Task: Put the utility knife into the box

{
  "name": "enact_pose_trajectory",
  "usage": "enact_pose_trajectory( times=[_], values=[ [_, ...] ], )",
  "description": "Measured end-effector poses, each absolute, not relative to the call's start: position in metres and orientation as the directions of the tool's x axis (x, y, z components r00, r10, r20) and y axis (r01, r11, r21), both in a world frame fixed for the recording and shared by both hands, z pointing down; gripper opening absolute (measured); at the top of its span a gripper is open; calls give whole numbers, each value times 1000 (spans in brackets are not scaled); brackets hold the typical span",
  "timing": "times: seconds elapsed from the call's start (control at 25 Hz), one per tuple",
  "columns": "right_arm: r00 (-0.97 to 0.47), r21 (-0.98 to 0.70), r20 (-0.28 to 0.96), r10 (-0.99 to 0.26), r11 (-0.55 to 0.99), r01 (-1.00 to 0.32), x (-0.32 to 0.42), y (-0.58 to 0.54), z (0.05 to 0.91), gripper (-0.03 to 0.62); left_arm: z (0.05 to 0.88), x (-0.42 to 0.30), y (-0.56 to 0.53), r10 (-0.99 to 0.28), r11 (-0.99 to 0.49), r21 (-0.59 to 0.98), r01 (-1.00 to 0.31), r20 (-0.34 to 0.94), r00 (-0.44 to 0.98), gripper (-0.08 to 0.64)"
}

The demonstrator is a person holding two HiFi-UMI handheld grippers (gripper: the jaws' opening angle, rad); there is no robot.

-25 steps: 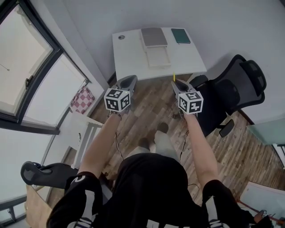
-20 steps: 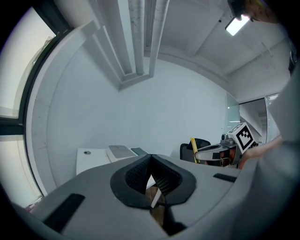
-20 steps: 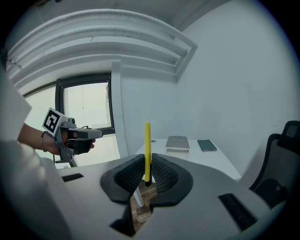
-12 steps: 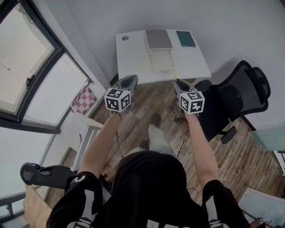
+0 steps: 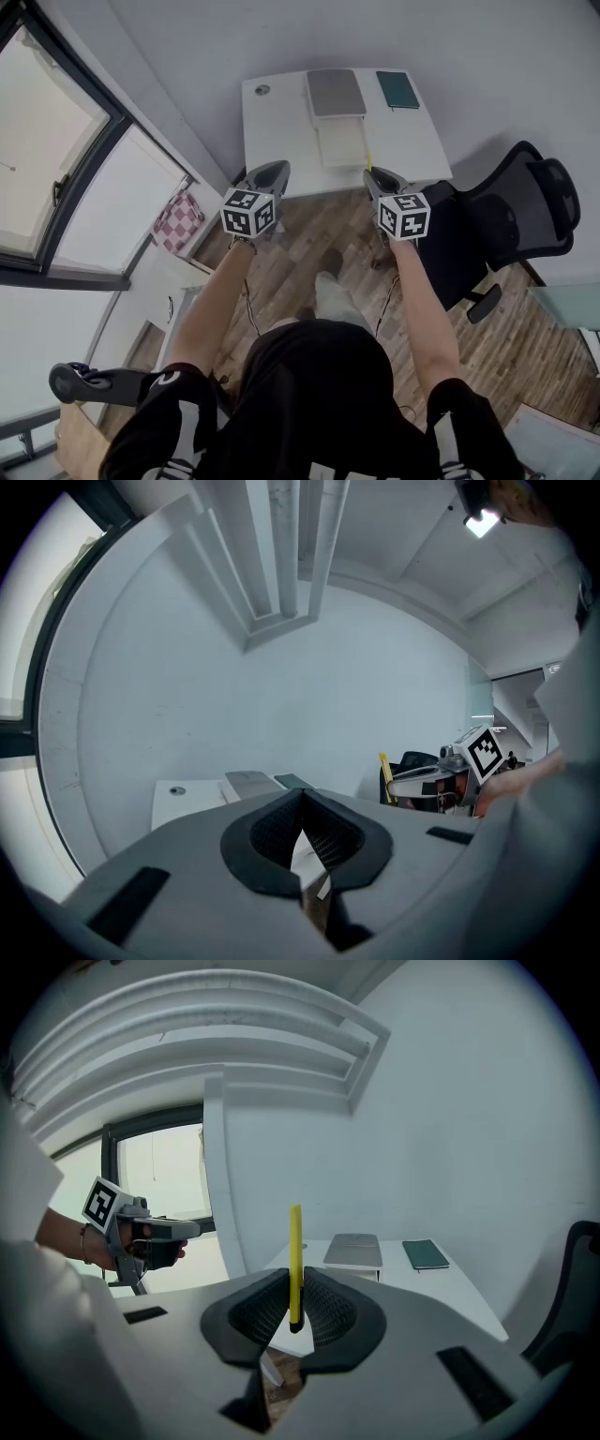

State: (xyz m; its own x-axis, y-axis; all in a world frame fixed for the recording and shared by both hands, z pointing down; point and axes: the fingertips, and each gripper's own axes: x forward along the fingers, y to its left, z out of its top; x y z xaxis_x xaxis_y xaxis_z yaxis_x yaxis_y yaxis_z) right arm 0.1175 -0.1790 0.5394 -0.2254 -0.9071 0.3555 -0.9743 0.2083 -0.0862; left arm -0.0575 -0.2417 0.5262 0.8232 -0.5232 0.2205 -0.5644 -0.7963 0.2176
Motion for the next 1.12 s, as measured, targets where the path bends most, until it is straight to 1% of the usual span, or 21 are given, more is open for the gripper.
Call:
enact_pose_trajectory(
  times=[0.36, 0.64, 1.12],
  values=[
    [-244, -113, 361, -900, 218, -969, 170, -252, 542, 64, 523, -6, -312, -526, -795, 201, -573, 244, 815, 25],
    [-276, -141, 364, -890, 240, -961, 196, -297, 546, 64, 518, 19, -354, -539, -788, 176, -590, 267, 799, 25],
    [-331, -143, 361, -872, 298, -944, 213, -353, 552, 64, 524, 28, -403, -590, -748, 178, -640, 264, 763, 25]
  ],
)
